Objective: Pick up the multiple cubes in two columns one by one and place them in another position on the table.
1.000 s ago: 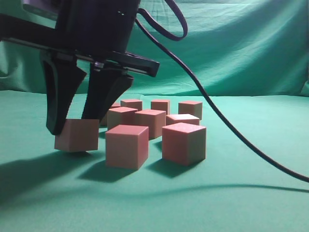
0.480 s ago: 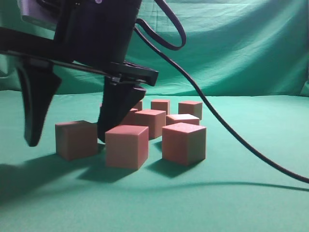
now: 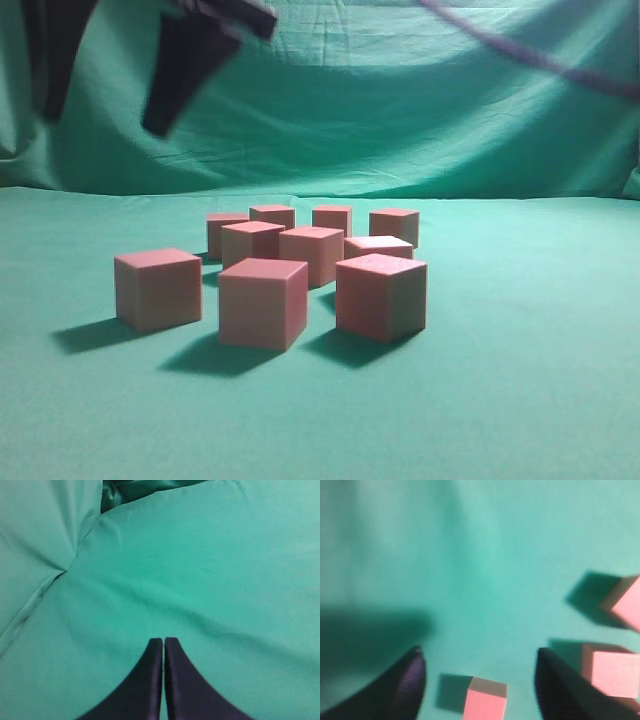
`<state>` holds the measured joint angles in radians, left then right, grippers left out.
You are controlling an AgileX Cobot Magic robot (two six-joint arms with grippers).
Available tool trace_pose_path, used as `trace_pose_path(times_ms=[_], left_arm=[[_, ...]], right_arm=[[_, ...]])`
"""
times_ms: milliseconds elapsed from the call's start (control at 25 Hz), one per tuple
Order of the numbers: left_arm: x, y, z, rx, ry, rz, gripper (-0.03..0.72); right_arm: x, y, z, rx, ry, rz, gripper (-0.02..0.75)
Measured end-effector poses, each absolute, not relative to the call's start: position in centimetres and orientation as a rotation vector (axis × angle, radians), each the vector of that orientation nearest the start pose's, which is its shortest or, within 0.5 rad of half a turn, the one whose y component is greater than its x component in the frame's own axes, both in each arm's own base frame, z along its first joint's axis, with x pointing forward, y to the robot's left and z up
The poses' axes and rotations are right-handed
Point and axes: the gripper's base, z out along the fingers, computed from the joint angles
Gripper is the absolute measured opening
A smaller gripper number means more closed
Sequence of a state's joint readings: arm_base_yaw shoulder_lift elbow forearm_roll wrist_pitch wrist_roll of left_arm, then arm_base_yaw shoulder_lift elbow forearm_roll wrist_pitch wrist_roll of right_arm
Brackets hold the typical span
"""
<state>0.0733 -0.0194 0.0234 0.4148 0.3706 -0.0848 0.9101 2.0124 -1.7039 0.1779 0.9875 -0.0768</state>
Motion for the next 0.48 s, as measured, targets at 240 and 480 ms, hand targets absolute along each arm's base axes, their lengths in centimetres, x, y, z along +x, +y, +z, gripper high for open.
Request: trace_pose_path(times_ms=[240,480], left_arm=[[5.1,1.7,17.6,0.109,1.842,0.399,0.0],[5.1,1.7,17.6,0.109,1.842,0.399,0.0]], right_arm=[[25.9,35.7,31.8,-1.28,2.486,0.468,0.055],[24.3,34.2,39.0,-1.217,2.335,0.599,0.0]])
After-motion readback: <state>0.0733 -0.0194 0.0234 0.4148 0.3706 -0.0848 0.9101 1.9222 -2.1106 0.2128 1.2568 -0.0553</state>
